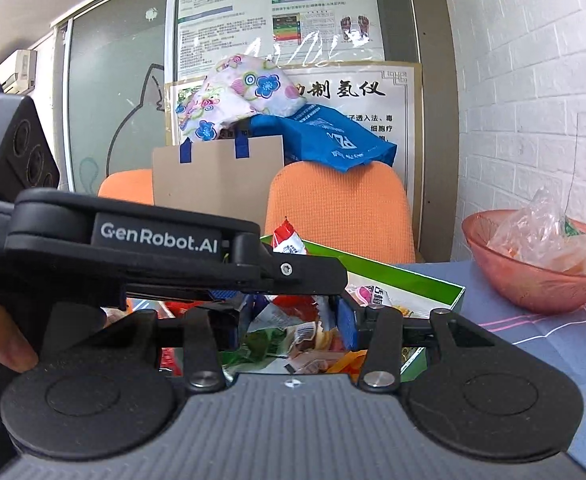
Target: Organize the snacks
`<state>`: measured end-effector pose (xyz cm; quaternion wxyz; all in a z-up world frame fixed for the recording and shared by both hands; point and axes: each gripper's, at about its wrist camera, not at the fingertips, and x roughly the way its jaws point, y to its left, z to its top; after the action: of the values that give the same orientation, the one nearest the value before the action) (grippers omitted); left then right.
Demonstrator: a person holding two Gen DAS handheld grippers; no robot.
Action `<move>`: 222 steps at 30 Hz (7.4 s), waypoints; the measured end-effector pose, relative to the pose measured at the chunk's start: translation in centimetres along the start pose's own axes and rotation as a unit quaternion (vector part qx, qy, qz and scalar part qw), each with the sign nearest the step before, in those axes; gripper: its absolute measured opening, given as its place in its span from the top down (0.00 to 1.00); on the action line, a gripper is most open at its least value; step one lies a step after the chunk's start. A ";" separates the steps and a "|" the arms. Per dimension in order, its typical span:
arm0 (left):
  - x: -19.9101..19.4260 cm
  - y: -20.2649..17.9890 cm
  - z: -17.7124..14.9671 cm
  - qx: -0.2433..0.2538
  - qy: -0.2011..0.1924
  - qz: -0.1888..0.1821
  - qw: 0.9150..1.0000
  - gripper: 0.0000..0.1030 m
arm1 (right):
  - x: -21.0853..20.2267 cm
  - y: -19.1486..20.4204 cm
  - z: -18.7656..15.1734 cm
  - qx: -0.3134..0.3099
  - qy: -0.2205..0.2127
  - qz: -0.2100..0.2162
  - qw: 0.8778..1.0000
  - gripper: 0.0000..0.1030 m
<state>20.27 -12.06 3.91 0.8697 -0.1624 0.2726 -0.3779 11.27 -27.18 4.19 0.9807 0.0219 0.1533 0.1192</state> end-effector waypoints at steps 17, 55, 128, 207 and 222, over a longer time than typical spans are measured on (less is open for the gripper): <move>-6.9 -0.4 -2.6 -0.019 -0.067 0.038 0.997 0.00 | -2.2 1.1 -1.7 -0.036 -0.008 -0.033 0.999 0.00; -9.1 6.8 -7.5 -0.105 0.037 0.064 0.992 0.13 | -1.9 6.6 -6.6 0.016 0.143 0.107 0.984 0.00; -12.0 14.4 -2.3 -0.089 -0.054 0.200 0.974 0.41 | -2.6 5.0 -3.5 0.020 0.046 0.050 0.997 0.00; -8.5 -1.1 0.1 -0.007 -0.092 0.113 0.989 0.00 | -1.5 -0.9 0.7 0.001 -0.008 -0.009 1.000 0.00; -13.7 -6.7 -9.2 0.044 -0.041 0.262 0.963 0.00 | -11.1 -0.2 -3.0 0.017 0.011 -0.044 0.999 0.00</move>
<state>3.22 -6.97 4.60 0.9551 -0.0620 0.2525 -0.1420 0.15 -30.01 4.61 0.9827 0.0305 0.1672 0.0733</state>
